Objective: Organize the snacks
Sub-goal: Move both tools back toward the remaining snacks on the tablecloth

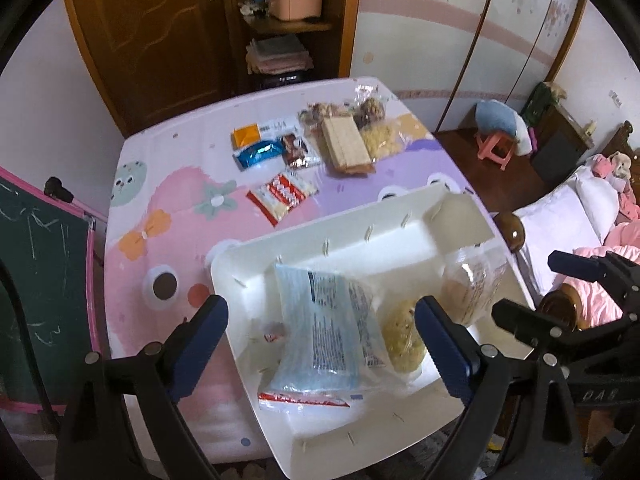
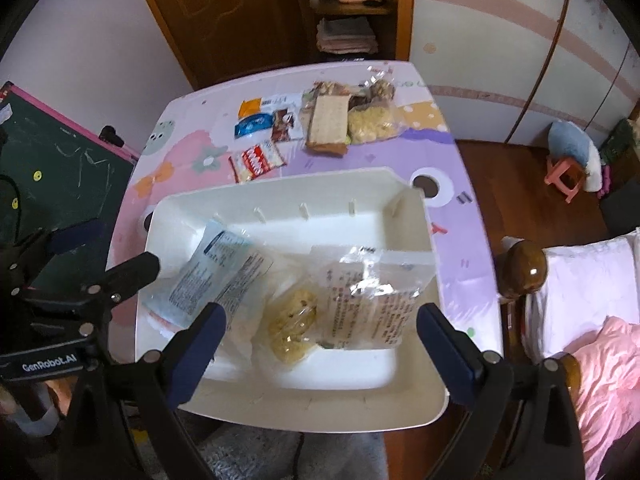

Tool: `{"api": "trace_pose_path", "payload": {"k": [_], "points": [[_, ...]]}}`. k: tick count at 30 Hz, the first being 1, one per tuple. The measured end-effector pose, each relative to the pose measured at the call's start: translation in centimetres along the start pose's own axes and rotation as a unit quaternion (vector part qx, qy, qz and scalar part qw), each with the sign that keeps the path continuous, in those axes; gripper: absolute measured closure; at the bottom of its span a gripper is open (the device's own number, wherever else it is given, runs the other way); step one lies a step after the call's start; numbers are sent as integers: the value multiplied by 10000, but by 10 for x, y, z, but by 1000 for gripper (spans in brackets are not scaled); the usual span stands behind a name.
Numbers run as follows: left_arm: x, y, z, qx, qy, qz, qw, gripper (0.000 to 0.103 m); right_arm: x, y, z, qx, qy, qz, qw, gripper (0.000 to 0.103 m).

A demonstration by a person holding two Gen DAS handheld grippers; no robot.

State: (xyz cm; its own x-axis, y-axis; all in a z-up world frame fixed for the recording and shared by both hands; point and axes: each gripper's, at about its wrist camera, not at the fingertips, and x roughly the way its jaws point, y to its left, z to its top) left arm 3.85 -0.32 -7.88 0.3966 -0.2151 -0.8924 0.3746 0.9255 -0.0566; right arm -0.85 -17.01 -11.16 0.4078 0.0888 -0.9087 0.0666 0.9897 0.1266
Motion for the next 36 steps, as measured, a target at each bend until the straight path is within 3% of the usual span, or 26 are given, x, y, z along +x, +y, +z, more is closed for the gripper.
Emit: {"api": "trace_pose_path", "payload": {"k": [6, 12, 19, 25, 36], "points": [[-11, 4, 22, 173, -99, -18, 9998, 9, -19, -6, 24, 93, -208, -55, 9997, 6], [-16, 14, 59, 220, -352, 368, 9985, 9, -27, -14, 64, 43, -522, -342, 9980, 11], [-1, 34, 111, 119, -455, 544, 9974, 9, -17, -28, 120, 43, -592, -180, 9981, 14], [42, 47, 147, 115, -197, 600, 9979, 9, 14, -35, 170, 39, -499, -26, 9987, 14], [125, 62, 169, 237, 199, 802, 9963, 9, 92, -32, 226, 120, -114, 80, 9998, 14]]}}
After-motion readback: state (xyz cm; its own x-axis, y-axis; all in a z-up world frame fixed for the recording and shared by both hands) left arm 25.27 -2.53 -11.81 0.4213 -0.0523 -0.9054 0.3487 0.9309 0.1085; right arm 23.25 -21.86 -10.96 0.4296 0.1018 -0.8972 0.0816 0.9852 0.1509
